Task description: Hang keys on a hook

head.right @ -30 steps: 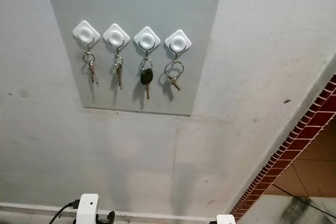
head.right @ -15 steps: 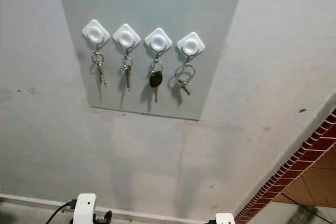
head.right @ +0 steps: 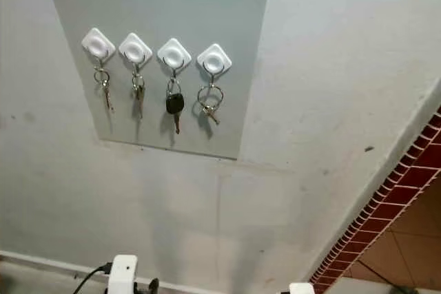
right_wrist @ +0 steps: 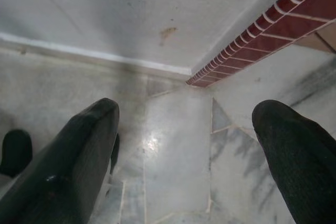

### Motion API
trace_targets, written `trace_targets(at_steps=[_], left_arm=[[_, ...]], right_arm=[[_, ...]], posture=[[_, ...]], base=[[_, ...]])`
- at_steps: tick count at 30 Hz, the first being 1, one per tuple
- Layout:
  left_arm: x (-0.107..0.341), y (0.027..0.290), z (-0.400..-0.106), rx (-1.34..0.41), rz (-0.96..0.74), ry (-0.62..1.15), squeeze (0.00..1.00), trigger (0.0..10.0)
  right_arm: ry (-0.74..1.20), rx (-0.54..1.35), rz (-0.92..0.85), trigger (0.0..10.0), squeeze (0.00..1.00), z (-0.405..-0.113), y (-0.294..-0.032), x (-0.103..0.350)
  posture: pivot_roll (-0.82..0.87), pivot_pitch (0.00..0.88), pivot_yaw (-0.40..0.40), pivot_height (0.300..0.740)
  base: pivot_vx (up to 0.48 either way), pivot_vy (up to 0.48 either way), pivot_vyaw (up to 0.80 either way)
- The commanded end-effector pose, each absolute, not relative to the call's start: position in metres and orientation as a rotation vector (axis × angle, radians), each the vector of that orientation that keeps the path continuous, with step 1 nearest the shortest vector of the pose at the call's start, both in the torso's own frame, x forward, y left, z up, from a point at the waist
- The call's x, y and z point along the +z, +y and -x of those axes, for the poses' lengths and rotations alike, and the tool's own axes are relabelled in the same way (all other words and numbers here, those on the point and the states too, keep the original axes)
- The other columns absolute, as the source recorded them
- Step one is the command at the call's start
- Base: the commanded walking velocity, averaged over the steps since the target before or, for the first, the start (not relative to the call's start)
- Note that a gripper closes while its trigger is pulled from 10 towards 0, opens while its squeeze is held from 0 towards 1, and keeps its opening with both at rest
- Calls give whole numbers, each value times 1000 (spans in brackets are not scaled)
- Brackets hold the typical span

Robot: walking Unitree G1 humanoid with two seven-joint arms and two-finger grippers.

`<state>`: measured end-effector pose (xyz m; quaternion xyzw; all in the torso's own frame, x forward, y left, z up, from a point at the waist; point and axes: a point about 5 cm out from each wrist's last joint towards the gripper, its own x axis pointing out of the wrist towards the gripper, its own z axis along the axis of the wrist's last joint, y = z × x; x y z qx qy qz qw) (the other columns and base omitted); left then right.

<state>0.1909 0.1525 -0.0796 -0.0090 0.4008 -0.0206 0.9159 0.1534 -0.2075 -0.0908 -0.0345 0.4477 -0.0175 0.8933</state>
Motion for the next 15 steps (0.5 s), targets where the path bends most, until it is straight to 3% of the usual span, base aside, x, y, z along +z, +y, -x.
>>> trace_targets(at_steps=[1,15], left_arm=[[-79,157,-191,-37,9,829,0,10000],[-79,158,-191,-39,2,830,0,10000]], right_arm=[[921,-36,66,10000,0,-155,-207,-90],[917,-35,59,10000,0,-156,-206,-90]], posture=[[0,0,-37,740],[1,0,-37,740]], base=[[0,0,0],[0,0,0]])
